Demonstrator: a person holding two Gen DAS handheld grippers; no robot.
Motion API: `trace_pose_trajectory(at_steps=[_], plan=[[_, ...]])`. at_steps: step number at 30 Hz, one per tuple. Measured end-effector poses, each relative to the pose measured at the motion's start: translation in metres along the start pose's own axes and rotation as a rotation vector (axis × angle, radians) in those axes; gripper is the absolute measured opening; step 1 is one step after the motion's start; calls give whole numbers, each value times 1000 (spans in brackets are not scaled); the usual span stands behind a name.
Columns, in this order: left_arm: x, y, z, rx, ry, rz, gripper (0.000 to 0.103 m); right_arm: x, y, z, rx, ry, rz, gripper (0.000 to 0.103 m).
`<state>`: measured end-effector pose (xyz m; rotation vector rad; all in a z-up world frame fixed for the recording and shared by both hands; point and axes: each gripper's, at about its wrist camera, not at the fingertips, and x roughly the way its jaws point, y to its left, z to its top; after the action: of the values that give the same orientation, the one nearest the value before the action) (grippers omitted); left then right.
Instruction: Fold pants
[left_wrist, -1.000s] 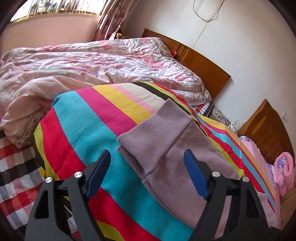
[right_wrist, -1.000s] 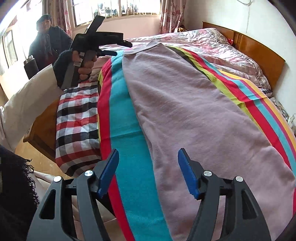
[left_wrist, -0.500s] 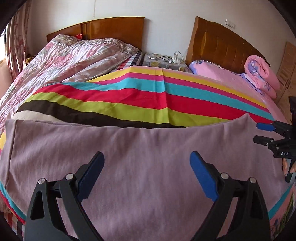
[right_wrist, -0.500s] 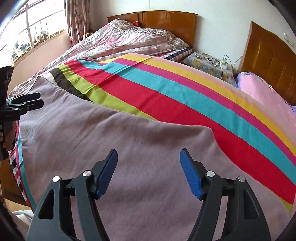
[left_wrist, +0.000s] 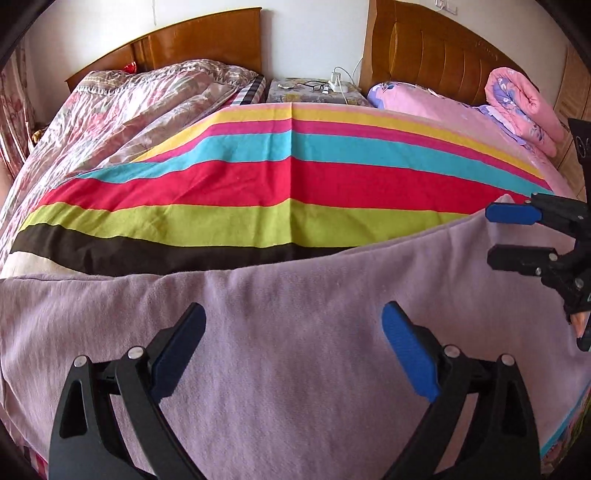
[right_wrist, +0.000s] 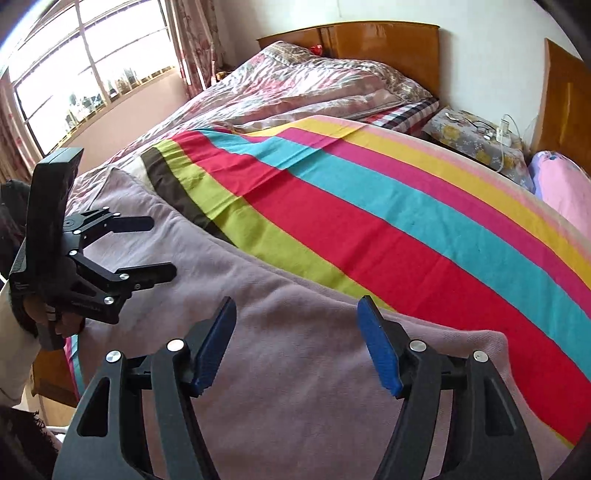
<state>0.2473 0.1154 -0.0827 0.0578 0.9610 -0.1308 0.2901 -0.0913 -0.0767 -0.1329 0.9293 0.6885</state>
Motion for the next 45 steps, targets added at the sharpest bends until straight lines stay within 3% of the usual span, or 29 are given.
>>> trace_pose_trajectory(at_steps=[2, 3, 5, 7, 10, 14, 19, 23, 26, 29, 32, 35, 38, 39, 41, 45], plan=[[13, 2, -1, -7, 32, 39, 98, 15, 12, 0, -63, 34, 12, 67], [18, 6, -2, -19, 28, 29, 101, 28, 11, 0, -76, 68, -21, 66], [15, 12, 0, -51, 10, 15, 101, 32, 4, 3, -78, 40, -68, 63], [0, 20, 0, -74, -45, 67, 101, 26, -8, 7, 1, 30, -178, 63], [-35, 43, -8, -101, -120, 82, 101, -7, 0, -1, 27, -28, -128, 66], [-62, 85, -45, -153, -150, 140, 101, -28, 53, -34, -75, 2, -28, 72], [-84, 113, -100, -244, -137, 173, 101, -6, 135, -50, -202, 38, 59, 72], [-92, 111, -128, -225, -120, 223, 101, 17, 187, -49, -309, 55, 48, 72], [-89, 115, -140, -190, -92, 266, 101, 30, 212, -63, -455, 89, -33, 73], [-95, 119, -145, -188, -112, 263, 101, 22, 212, -65, -474, 119, -14, 74], [-99, 120, -143, -201, -136, 244, 101, 9, 205, -53, -420, 70, -21, 78], [-89, 119, -141, -199, -111, 249, 101, 16, 199, -40, -367, 33, -44, 79], [-88, 121, -141, -197, -102, 257, 101, 41, 196, -44, -387, 132, -79, 79], [-93, 125, -140, -207, -114, 256, 101, 39, 193, -44, -377, 120, -71, 79], [-106, 140, -141, -259, -149, 231, 101, 27, 183, -44, -336, 101, -42, 79], [-116, 187, -141, -390, -178, 202, 101, -4, 143, -42, -238, 26, -102, 81]])
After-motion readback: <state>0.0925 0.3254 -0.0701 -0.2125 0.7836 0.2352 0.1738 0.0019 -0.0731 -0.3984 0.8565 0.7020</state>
